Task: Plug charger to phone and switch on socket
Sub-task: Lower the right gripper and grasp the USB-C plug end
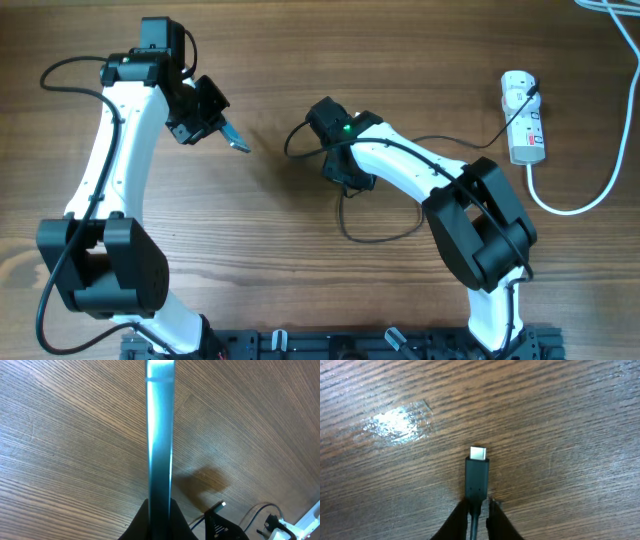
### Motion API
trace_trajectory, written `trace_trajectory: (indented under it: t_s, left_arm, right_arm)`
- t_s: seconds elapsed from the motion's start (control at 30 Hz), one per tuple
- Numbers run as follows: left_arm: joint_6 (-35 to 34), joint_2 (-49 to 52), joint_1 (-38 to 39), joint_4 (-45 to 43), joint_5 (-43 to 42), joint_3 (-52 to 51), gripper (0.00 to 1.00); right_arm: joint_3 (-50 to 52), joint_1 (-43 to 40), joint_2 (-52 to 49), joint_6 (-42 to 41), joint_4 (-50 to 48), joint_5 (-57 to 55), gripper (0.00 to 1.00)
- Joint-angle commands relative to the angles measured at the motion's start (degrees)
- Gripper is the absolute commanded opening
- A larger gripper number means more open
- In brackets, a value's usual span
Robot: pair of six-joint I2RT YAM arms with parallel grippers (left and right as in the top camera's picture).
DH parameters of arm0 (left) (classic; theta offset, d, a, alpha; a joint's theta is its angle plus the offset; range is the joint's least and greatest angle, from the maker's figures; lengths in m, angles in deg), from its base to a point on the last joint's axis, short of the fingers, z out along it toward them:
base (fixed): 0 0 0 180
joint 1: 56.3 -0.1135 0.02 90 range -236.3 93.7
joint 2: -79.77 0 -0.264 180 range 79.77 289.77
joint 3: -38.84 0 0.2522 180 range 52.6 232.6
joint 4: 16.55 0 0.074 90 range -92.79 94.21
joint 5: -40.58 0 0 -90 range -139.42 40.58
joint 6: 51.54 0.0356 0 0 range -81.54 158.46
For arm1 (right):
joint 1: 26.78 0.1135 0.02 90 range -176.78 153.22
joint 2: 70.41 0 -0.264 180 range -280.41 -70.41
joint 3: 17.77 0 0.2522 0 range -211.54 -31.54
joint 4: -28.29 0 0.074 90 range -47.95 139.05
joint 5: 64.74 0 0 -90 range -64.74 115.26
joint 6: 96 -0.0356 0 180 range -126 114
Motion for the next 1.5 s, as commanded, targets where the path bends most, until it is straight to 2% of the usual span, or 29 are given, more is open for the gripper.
trace_trajectory:
  t_s: [0.0,0.17,0.27,0.63,0.77,0.9,1.1,1.23,1.33,1.47]
  left_arm:
    - [-0.3,-1.7,-0.1,-0.2,0.3,0.2,0.04]
    - [-0.3,-1.7,-0.1,-0.2,0.3,0.2,0.04]
    - [-0.3,-1.7,-0.1,-0.2,0.3,0.2,0.04]
    - [-0.3,-1.7,-0.1,-0.1,0.3,0.2,0.04]
    - [-0.3,-1.7,-0.1,-0.1,0.3,0.2,0.04]
    - [-0.3,-1.7,-0.1,-0.1,0.3,0.2,0.04]
    - [-0.3,-1.7,-0.1,-0.1,0.3,0.2,0.04]
    - [-0.3,-1.7,-0.1,-0.1,0.3,0.2,0.04]
    - [-0.3,-1.7,-0.1,-0.1,0.3,0.2,0.04]
    - [-0.3,-1.7,-0.1,-0.1,0.3,0.2,0.04]
  right_arm:
    - [1.5,0.0,-3.9,0.1,0.1,2.5,0.14]
    - [1.5,0.0,-3.9,0.2,0.1,1.7,0.13]
    - [1.5,0.0,-3.9,0.2,-0.1,1.5,0.08]
    - [1.5,0.0,-3.9,0.2,-0.4,0.1,0.08]
    - [1.5,0.0,-3.9,0.2,-0.5,-0.5,0.20]
    - [1.5,0.0,-3.9,0.1,-0.5,-0.9,0.20]
    - [1.5,0.0,-3.9,0.2,-0.6,-1.2,0.13]
    - [1.5,0.0,-3.9,0.1,-0.9,-1.7,0.13]
    - [1.5,0.0,-3.9,0.2,-1.0,-1.9,0.20]
    - [1.5,0.0,-3.9,0.2,-1.0,-2.4,0.20]
